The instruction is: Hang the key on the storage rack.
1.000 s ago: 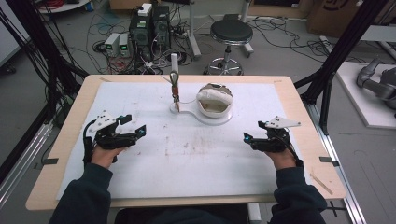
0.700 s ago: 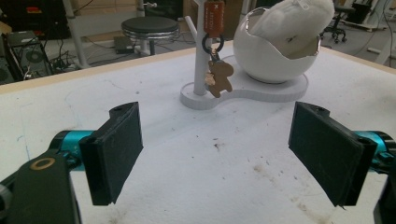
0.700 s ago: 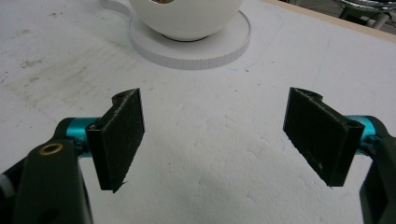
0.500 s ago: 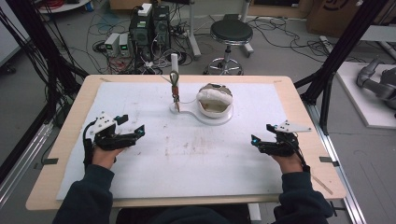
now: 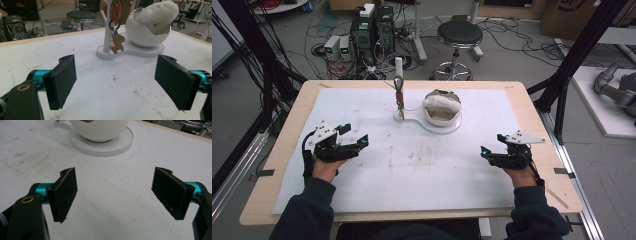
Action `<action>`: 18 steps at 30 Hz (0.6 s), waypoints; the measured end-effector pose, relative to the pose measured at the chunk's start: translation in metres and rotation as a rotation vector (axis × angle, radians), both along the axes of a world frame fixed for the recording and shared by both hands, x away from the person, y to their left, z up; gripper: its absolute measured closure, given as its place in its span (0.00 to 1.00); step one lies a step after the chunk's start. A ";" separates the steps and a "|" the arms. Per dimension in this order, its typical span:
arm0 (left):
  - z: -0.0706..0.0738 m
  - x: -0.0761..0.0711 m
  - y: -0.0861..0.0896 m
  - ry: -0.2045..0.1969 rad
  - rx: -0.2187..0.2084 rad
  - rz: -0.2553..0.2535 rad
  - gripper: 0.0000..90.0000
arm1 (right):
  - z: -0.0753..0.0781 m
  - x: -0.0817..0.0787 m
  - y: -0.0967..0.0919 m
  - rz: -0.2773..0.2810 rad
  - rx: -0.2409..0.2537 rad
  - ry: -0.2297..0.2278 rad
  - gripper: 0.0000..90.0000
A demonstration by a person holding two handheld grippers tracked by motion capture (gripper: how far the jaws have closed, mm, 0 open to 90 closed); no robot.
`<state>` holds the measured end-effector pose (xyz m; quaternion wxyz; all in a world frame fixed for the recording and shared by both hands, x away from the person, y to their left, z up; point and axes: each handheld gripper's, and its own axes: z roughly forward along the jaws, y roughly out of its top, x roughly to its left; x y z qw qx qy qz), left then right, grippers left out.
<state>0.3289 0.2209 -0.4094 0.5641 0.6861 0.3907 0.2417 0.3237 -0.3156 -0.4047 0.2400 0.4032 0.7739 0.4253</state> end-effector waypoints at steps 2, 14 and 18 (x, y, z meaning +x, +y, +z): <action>0.000 0.000 -0.002 -0.001 -0.001 -0.006 0.19 | 0.000 0.000 0.000 0.000 -0.005 0.001 0.23; -0.002 0.000 0.001 0.006 -0.009 -0.004 0.20 | -0.003 0.004 0.003 0.004 -0.004 0.010 0.23; -0.003 0.001 0.002 0.009 -0.011 0.002 0.19 | -0.003 0.005 0.002 0.006 -0.007 0.010 0.23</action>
